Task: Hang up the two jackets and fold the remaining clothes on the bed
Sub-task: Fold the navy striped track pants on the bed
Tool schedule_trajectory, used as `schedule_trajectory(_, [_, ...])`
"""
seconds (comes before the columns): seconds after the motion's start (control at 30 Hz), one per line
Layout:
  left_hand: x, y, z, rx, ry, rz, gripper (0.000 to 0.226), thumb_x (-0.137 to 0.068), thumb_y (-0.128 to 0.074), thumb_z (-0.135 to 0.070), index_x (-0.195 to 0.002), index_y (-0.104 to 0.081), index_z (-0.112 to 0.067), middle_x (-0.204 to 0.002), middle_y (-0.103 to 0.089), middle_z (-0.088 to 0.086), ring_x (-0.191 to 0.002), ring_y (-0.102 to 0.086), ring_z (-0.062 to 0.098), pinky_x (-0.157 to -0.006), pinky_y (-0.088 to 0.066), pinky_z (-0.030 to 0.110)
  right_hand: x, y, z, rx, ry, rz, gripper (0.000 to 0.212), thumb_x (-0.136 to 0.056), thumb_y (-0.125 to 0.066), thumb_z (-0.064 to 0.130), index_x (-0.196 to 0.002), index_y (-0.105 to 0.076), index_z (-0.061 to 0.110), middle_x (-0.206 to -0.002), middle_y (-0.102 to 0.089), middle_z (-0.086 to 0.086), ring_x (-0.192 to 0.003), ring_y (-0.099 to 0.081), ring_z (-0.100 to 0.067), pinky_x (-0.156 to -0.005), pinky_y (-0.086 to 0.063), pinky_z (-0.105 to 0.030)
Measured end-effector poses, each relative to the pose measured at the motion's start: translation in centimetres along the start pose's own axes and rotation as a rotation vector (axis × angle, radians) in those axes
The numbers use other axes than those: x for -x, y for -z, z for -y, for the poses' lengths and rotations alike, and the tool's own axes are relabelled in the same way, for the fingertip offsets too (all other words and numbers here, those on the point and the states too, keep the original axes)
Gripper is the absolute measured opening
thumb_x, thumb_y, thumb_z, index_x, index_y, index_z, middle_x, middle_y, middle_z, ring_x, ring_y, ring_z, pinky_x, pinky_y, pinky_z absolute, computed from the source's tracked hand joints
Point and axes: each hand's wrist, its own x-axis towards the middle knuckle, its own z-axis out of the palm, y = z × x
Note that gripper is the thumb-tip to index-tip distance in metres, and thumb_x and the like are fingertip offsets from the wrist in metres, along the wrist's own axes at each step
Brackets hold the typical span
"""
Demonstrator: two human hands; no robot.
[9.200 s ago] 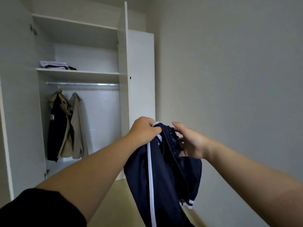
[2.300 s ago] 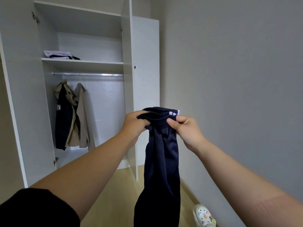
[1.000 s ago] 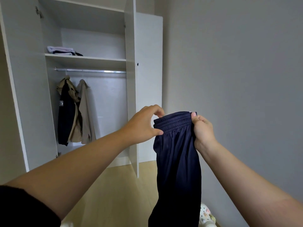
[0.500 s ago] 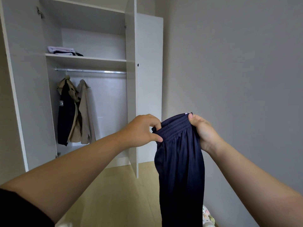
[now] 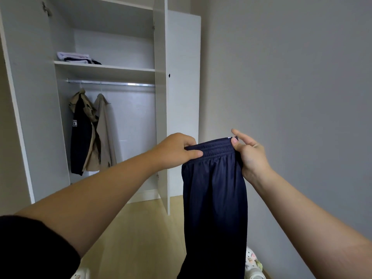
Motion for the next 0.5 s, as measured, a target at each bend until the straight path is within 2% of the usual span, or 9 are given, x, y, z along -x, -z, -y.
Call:
schedule_trajectory(0.03, [-0.1,-0.2,0.3,0.011,0.009,-0.027,0.024,-0.088,-0.063,-0.026,-0.074,-0.060,-0.006,-0.076,-0.055,0.000,-0.074,-0.052,0.015,-0.077,-0.042,0.029,0.0,-0.1,0.1,0.030,0.024,-0.015,0.018,-0.091,-0.057,0.003,-0.092,-0.068,0.017,-0.076,-0.071,0.000,-0.062,-0.066,-0.011,-0.056,-0.055,-0.022])
schedule_trajectory(0.13, [-0.4,-0.6,0.8,0.108,0.062,-0.051,0.018,-0.090,-0.061,-0.028,-0.083,-0.066,-0.012,-0.093,-0.055,-0.005,-0.087,-0.054,0.011,-0.084,-0.041,0.024,0.0,0.0,0.1,0.183,0.108,-0.044,0.013,-0.091,-0.060,0.009,-0.083,-0.068,0.016,-0.079,-0.068,0.002,-0.068,-0.064,-0.012,-0.061,-0.053,-0.022])
schedule_trajectory(0.23, [-0.5,-1.1,1.3,0.256,0.172,-0.086,0.027,-0.088,-0.062,-0.028,-0.077,-0.061,-0.003,-0.072,-0.052,0.004,-0.067,-0.048,0.018,-0.067,-0.038,0.027,0.0,0.2,0.1,0.272,0.147,-0.013,0.017,-0.091,-0.059,0.008,-0.077,-0.064,0.016,-0.066,-0.064,0.001,-0.058,-0.060,-0.011,-0.058,-0.052,-0.021])
schedule_trajectory(0.3, [-0.6,-1.5,1.4,0.303,0.201,-0.170,0.031,-0.084,-0.067,-0.028,-0.073,-0.058,0.000,-0.067,-0.051,0.005,-0.064,-0.047,0.017,-0.062,-0.036,0.026,-0.1,0.4,0.2,0.286,0.146,0.037,0.021,-0.092,-0.056,0.005,-0.075,-0.061,0.014,-0.059,-0.063,0.003,-0.053,-0.057,-0.008,-0.050,-0.048,-0.016])
schedule_trajectory(0.4, [-0.9,-1.7,1.3,0.268,0.150,-0.303,0.028,-0.078,-0.075,-0.025,-0.067,-0.051,-0.015,-0.068,-0.055,-0.002,-0.063,-0.051,0.013,-0.058,-0.041,0.024,-0.1,0.5,0.4,0.364,0.132,0.106,0.026,-0.095,-0.049,0.001,-0.075,-0.058,0.013,-0.057,-0.061,0.001,-0.047,-0.053,-0.005,-0.045,-0.041,-0.013])
schedule_trajectory(0.5, [-0.9,-1.7,0.8,0.269,0.061,-0.399,0.025,-0.078,-0.075,-0.017,-0.076,-0.051,-0.026,-0.075,-0.060,-0.005,-0.066,-0.055,0.010,-0.058,-0.044,0.017,-0.3,1.0,1.8,0.584,0.075,0.246,0.025,-0.097,-0.043,0.000,-0.084,-0.058,0.017,-0.075,-0.059,-0.004,-0.059,-0.055,-0.010,-0.050,-0.045,-0.017])
